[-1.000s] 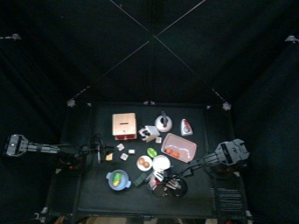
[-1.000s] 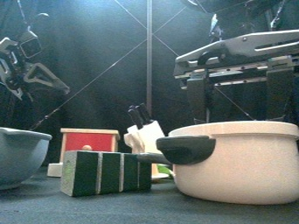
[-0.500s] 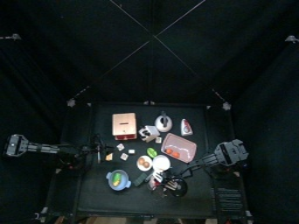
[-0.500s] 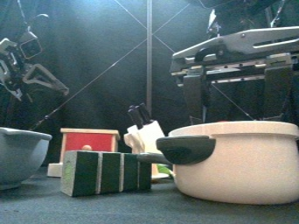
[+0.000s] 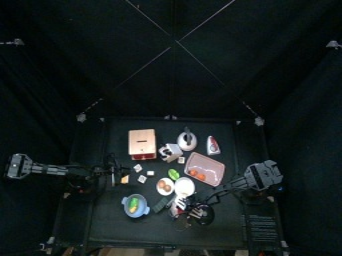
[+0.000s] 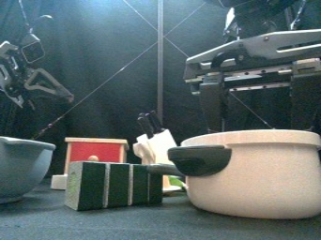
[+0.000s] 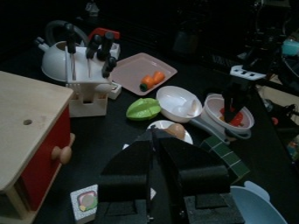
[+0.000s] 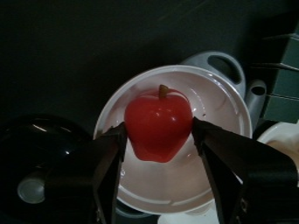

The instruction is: Place apple half in pot

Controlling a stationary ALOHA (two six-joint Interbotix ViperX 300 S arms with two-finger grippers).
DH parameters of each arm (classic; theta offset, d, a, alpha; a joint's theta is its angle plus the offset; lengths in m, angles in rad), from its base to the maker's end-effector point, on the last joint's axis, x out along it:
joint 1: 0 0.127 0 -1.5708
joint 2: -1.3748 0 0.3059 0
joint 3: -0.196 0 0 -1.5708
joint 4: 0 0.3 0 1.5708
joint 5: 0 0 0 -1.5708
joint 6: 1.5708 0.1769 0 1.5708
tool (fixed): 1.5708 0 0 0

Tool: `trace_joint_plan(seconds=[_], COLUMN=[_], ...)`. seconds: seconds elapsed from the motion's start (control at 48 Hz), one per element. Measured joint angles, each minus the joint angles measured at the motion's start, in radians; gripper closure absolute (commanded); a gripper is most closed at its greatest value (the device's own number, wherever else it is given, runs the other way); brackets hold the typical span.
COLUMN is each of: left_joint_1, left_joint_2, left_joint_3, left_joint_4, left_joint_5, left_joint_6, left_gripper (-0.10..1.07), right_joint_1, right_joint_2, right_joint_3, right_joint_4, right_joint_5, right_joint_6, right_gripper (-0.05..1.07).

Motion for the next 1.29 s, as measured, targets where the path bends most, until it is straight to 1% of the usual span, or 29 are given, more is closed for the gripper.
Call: trace_joint_plan(seconds=[0.5,0.833,1.021,1.292], left_joint_1=[0.000,0.000,0.000,0.000], left_joint_2=[0.000,0.000,-0.002,0.000], left_joint_3=[0.008,0.011,0.012,0.011], left_joint_4=[-0.002,-0.002,-0.002,-0.002], left_joint_5=[0.000,0.000,0.000,0.000], left_joint_6=[0.002,0.002,0.002,0.000], left_gripper=[0.48,0.48,0.48,0.48], right_joint_1=[-0.003,-0.005,-0.008,-0.009], right_joint_2=[0.015,0.018,0.020,0.018], right_joint_3=[-0.002,-0.005,-0.018,-0.034], right_joint_4=[-0.008,0.006,0.017,0.040], right_joint_5=[0.000,0.002,0.014,0.034], right_joint_6=[-0.002,-0.002,0.000,0.003], right_gripper=[0.41,0.39,0.35,0.26])
